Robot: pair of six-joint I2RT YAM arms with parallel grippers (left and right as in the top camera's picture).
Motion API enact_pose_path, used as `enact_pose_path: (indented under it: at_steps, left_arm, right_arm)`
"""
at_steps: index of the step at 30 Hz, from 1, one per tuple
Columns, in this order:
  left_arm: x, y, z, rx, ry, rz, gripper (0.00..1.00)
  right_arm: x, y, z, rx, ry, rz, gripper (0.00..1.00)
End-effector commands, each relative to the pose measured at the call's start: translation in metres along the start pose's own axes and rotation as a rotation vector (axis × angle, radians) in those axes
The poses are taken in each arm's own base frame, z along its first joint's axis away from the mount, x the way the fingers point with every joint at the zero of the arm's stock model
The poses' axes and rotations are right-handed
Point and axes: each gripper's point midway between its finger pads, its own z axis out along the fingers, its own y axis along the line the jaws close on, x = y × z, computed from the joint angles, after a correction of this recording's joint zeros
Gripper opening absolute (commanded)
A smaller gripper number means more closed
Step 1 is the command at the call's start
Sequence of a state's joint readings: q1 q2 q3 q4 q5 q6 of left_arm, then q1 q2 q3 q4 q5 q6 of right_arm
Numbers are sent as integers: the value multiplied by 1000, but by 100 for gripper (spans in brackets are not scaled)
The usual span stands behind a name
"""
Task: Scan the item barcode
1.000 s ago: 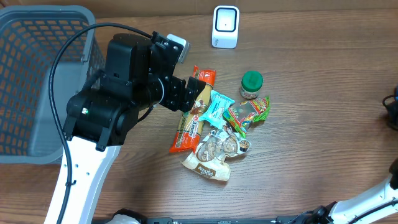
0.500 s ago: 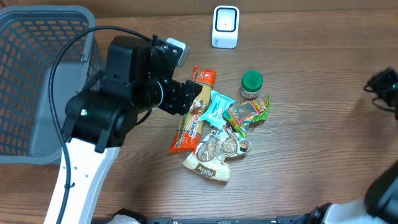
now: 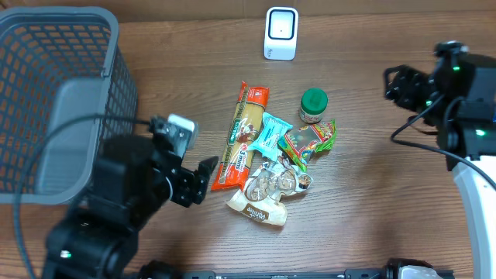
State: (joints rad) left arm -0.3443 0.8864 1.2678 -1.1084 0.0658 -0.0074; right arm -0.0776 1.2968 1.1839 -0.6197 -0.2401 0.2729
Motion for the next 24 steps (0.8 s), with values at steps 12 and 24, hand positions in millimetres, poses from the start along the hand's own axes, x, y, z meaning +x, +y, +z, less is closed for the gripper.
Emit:
enact_pose_path:
  at_steps: [12,24]
  left_arm:
    - [79,10,101,-26,218,-151,100]
    - [119,7,192,14,472,-100,97]
  right_arm:
    - [37,29,3,-29,115,-70,79]
    - [57,28,-4,-24,195,-57,90]
